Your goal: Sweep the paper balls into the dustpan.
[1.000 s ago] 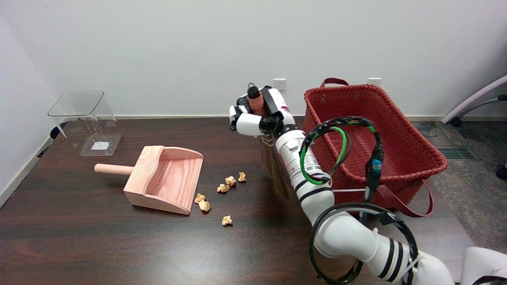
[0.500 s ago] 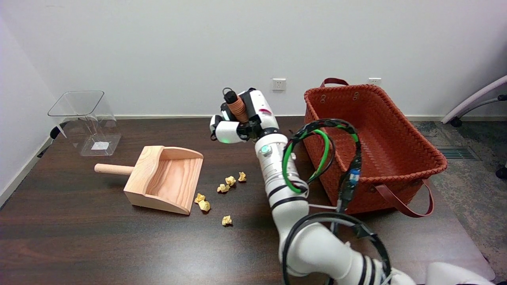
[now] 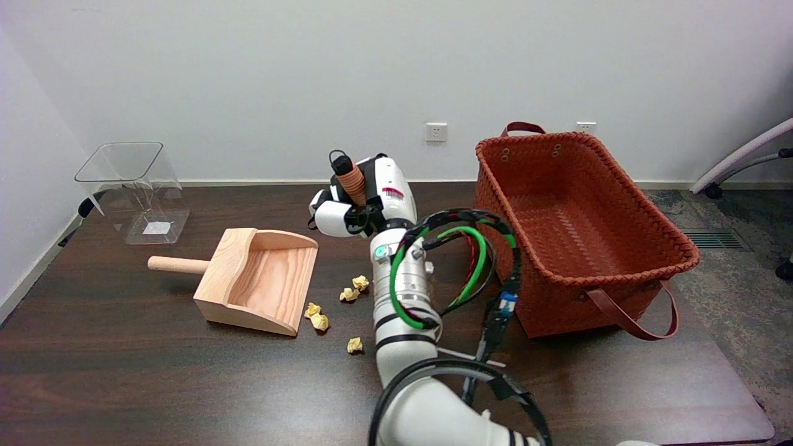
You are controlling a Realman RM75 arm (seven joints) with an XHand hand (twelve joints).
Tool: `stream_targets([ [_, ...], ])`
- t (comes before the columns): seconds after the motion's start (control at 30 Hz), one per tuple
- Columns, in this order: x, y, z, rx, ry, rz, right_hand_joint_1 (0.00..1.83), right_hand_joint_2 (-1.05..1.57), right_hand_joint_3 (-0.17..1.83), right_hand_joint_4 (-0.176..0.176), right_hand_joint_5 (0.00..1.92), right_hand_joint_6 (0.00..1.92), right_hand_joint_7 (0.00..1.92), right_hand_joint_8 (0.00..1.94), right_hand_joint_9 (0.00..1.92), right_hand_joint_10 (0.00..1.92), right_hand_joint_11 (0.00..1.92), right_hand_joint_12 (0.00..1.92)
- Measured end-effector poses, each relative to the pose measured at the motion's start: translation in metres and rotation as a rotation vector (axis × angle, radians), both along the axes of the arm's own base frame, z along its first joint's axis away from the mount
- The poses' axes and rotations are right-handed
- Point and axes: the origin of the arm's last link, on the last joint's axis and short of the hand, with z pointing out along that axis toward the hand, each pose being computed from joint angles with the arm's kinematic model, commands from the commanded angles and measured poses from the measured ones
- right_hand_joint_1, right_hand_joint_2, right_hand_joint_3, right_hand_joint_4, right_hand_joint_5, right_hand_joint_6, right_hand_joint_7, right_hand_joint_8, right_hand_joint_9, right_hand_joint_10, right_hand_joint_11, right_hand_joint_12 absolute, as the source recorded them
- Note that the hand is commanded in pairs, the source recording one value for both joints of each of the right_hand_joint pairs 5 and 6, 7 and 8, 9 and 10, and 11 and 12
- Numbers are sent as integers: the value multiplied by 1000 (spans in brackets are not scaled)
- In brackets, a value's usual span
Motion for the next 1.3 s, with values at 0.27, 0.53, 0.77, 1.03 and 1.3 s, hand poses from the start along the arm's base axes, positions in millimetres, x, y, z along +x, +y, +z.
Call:
stream_targets([
  [0.27,-10,0,-10,-55,-61,-1,1306,704,1085,0,1920,1920,1920,1920,1920,1920,1920,1920],
  [0.53,-22,-1,-10,-131,-115,-4,1326,636,1065,0,1920,1920,1920,1920,1920,1920,1920,1920],
  [0.77,-30,4,-8,-223,-139,-11,1328,621,1058,0,1920,1920,1920,1920,1920,1920,1920,1920],
  [1.03,-38,10,-5,-303,-139,-10,1320,648,1039,0,1920,1920,1920,1920,1920,1920,1920,1920],
  [1.3,-46,11,-12,-320,-173,-20,1315,669,1016,0,1920,1920,1920,1920,1920,1920,1920,1920],
])
